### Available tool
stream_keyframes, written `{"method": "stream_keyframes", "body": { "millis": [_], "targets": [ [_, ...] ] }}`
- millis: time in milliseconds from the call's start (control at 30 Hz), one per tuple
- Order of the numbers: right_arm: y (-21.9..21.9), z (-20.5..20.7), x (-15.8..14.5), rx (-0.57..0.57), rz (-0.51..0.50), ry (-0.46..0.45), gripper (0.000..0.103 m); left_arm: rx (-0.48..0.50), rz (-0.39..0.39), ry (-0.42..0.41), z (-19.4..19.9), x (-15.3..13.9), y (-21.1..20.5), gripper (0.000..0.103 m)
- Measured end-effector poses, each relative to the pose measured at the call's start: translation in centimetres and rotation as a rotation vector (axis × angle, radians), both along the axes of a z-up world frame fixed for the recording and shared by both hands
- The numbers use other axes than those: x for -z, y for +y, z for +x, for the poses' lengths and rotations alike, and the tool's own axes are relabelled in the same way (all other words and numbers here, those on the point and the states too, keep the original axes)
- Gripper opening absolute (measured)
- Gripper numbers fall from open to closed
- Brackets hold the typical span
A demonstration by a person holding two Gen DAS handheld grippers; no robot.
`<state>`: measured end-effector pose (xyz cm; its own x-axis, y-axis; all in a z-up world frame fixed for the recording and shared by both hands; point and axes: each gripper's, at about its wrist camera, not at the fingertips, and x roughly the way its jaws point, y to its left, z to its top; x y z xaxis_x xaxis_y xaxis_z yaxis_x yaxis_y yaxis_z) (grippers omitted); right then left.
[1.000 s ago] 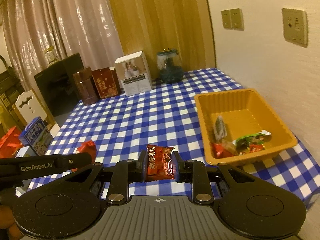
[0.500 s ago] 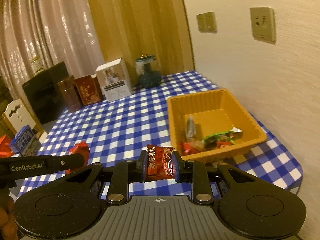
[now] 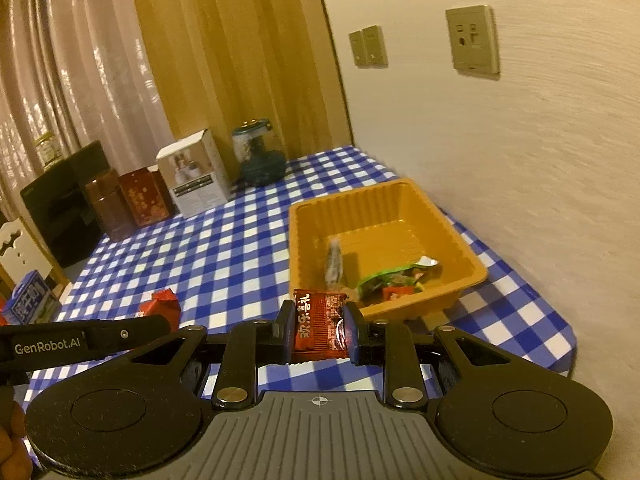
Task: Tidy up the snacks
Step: 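Carry both red candies over the orange tray with both grippers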
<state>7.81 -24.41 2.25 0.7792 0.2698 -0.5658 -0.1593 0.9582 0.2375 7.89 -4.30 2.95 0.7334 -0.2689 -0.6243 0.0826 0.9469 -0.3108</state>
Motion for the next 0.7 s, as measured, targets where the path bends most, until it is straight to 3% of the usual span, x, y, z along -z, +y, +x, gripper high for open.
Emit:
{"method": "stream_keyframes", "body": {
  "millis": [700],
  "targets": [
    [-5.4, 5.0, 0.6, 0.082, 0.007, -0.003, 0.026, 0.096, 0.0, 0.029, 6.3, 1.6, -6.7, 0.023]
  ]
}}
